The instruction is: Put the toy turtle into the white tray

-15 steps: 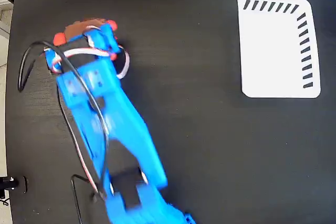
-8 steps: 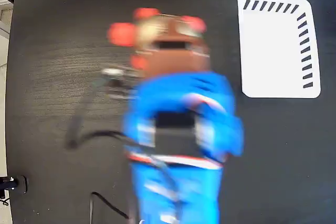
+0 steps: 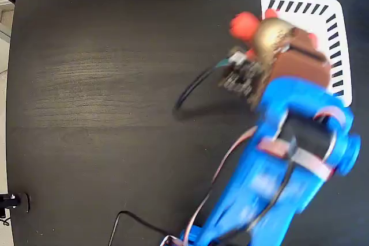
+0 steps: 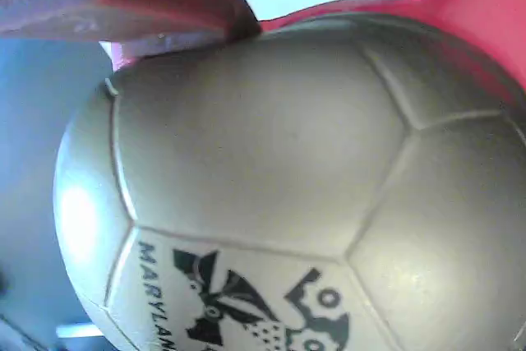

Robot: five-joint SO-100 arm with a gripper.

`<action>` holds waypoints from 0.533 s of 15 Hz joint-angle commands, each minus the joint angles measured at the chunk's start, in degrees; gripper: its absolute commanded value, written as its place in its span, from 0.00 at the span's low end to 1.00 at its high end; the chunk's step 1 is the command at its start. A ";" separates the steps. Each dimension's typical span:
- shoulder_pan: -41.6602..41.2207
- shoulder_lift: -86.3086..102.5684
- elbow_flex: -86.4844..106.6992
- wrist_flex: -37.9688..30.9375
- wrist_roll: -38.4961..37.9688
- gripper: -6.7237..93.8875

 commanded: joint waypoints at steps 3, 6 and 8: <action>3.87 -8.96 -14.50 1.05 2.29 0.02; 6.50 -16.96 -21.45 1.05 2.64 0.02; 7.82 -22.85 -25.75 1.05 2.55 0.02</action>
